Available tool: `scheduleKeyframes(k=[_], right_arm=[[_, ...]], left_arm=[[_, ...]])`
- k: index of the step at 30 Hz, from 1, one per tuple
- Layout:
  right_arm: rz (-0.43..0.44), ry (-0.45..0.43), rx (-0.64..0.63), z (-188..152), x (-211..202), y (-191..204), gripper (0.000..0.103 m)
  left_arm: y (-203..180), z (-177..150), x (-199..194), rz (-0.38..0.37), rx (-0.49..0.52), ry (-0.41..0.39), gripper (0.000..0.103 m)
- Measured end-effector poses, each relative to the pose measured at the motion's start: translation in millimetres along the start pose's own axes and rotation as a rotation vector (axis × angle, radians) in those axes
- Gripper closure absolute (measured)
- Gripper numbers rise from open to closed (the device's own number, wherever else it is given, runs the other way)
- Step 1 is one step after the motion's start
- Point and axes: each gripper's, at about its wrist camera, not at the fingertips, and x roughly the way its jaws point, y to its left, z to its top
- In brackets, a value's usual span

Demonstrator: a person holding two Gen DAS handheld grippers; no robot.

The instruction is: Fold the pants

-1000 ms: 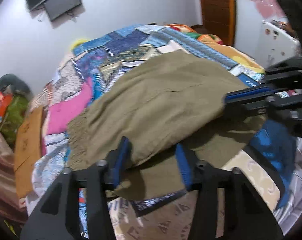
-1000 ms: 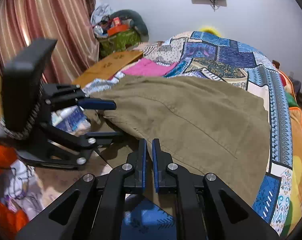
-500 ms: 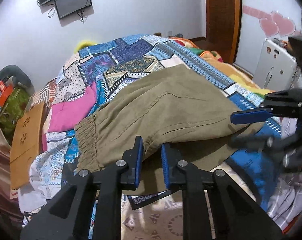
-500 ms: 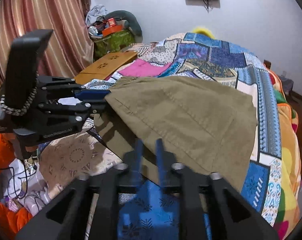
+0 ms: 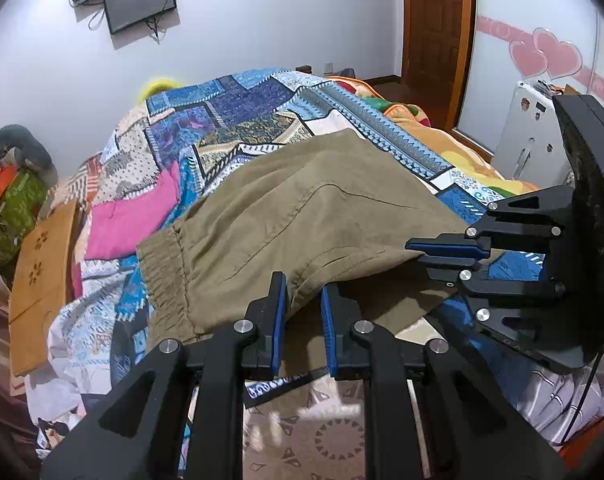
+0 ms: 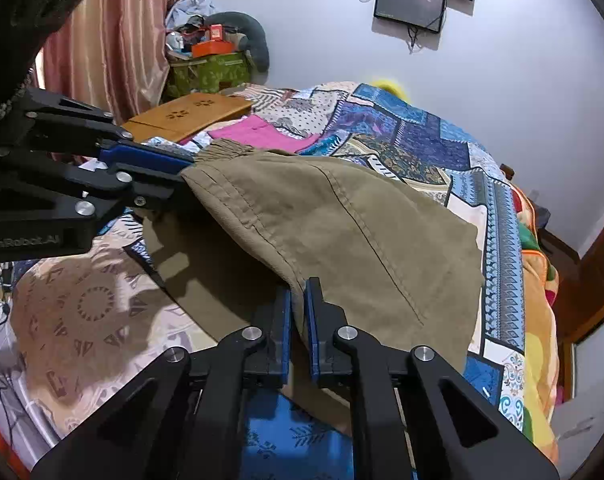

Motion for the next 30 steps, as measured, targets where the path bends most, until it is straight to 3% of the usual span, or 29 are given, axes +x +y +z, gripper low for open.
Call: scheduleKeyframes(k=[7,10,13,15,17,22,30], right_arm=[[0.059,0.033,-0.013,-11,-10,0,0.097],[0.069,0.034,0.005,-18,-11,-1,0.091],[0.055,0.054,0.038,-26,-16,-5,0.078],[0.051,0.061,0.080,-31,-23,-13,0.063],[0.046,0.058,0.126,-35,-31,-21,0.058],[0.006,0.028,0.259,-45,-52,-47,0.058],[-0.056,0.047,0.517,-75,-61,-95,0.057]], left_arm=[[-11,-23,5,-0.012,-0.003,0.043,0.085],[-10,-32,3,-0.016,-0.033,0.062,0.078],[4,-38,-9,-0.033,-0.093,0.065,0.071],[15,-40,-17,-0.022,-0.126,0.053,0.065],[31,-41,-26,0.013,-0.167,0.032,0.055],[66,-42,-26,0.055,-0.266,0.048,0.037],[97,-43,-3,0.046,-0.368,0.093,0.035]])
